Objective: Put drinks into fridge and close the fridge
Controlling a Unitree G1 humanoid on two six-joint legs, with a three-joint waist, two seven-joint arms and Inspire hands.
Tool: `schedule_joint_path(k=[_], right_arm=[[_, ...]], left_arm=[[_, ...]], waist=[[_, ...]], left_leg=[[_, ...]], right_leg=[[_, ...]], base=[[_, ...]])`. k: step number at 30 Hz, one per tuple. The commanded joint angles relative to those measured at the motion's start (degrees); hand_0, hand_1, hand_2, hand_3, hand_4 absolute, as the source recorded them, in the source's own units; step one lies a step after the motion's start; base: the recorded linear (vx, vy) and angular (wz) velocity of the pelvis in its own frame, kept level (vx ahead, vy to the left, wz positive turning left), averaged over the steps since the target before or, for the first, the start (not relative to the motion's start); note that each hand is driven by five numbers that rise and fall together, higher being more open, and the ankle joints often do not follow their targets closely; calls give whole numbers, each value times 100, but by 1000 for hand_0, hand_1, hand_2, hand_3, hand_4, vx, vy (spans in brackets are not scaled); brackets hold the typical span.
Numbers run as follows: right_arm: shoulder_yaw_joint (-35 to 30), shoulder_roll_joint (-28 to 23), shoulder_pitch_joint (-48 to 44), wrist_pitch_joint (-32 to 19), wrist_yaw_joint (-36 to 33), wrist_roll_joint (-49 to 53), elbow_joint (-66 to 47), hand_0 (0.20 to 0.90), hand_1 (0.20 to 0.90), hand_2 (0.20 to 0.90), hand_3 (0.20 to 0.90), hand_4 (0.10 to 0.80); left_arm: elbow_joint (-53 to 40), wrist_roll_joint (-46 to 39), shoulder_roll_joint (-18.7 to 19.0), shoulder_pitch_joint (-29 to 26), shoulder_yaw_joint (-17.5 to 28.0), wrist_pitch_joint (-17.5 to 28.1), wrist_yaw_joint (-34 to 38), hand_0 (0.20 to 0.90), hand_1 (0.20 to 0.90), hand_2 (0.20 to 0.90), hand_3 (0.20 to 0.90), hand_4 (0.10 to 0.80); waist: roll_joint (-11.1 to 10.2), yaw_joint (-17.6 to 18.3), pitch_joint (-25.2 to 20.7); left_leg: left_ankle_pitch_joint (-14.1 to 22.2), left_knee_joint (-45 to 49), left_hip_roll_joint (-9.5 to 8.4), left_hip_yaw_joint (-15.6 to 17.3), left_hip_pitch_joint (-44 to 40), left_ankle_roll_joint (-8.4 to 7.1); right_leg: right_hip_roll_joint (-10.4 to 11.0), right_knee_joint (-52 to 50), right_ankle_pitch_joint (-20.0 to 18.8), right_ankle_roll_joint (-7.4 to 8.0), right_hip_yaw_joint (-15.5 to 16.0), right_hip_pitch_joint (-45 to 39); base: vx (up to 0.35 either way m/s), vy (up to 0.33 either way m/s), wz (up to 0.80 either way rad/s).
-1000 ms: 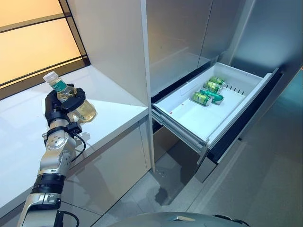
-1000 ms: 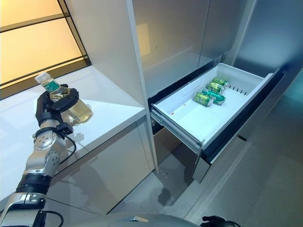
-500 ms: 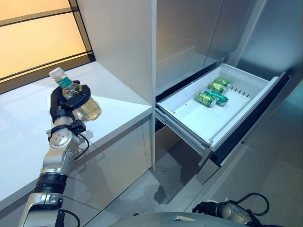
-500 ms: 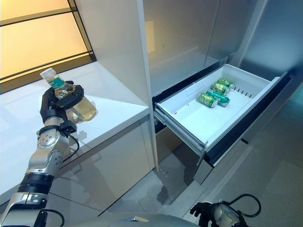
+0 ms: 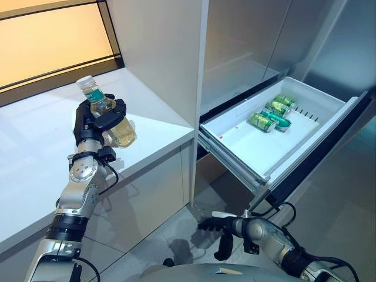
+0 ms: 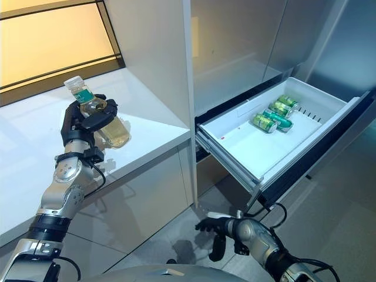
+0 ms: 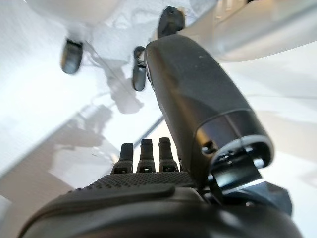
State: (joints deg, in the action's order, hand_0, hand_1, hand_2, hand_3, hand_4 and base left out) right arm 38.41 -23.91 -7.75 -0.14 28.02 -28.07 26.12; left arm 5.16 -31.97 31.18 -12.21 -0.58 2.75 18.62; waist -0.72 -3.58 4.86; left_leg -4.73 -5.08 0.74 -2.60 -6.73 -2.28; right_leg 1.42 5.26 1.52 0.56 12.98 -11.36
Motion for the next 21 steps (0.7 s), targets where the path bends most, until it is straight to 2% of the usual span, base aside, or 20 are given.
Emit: schedule_joint_path(k=[1, 7, 8, 10, 14, 21], right_arm=[[108, -265, -621, -326, 150, 333, -711, 900, 900, 900, 900, 800], [-23, -460, -1152, -186, 594, 950, -1309, 900, 900, 900, 900, 800], [-48, -446, -813, -592, 669, 995, -1057, 900, 900, 900, 900, 800], [163, -283, -730, -932, 403, 954, -858, 900, 900, 900, 900, 800], [310, -183, -793, -678, 307, 1134, -1648, 900, 900, 900, 900, 800], [-16, -299, -1217, -305, 522, 1952, -2907, 900, 900, 900, 900, 800]], left_arm=[[-588, 312, 372, -1530, -147, 952, -14, 300, 300, 300, 200, 100], [-745, 380, 356, -1558, -265, 1031, -80, 300, 300, 300, 200, 100], [-779, 410, 321, -1376, -206, 1291, -225, 300, 300, 300, 200, 100], [-868, 355, 391, -1476, -201, 1283, -253, 300, 300, 300, 200, 100], [-1165, 208, 657, -1722, -229, 1220, -194, 300, 300, 300, 200, 100], [-1791, 106, 755, -1611, -203, 1282, -464, 300, 300, 300, 200, 100]], waist=[[-90, -17, -253], [-132, -54, -210], [-106, -56, -208], [-84, -57, -204], [-65, -84, -203], [-77, -138, -183]], left_leg=[[594, 8, -450, -212, -143, 264], [500, 8, -468, -218, -103, 275], [503, 8, -467, -228, -68, 295], [516, 8, -476, -208, -64, 308], [510, 8, -471, -178, -81, 320], [487, 8, -472, -207, -98, 324]], right_leg=[[99, -85, -184, 311, -386, 221], [114, -112, -253, 305, -375, 262], [103, -129, -250, 310, -390, 302], [115, -116, -237, 320, -395, 305], [143, -117, -237, 349, -370, 277], [134, -176, -249, 353, -411, 293]], base=[[-40, 19, 5], [-33, 14, 1], [-81, 38, 0], [-23, 37, 1], [-24, 8, 0], [-6, 1, 0]])
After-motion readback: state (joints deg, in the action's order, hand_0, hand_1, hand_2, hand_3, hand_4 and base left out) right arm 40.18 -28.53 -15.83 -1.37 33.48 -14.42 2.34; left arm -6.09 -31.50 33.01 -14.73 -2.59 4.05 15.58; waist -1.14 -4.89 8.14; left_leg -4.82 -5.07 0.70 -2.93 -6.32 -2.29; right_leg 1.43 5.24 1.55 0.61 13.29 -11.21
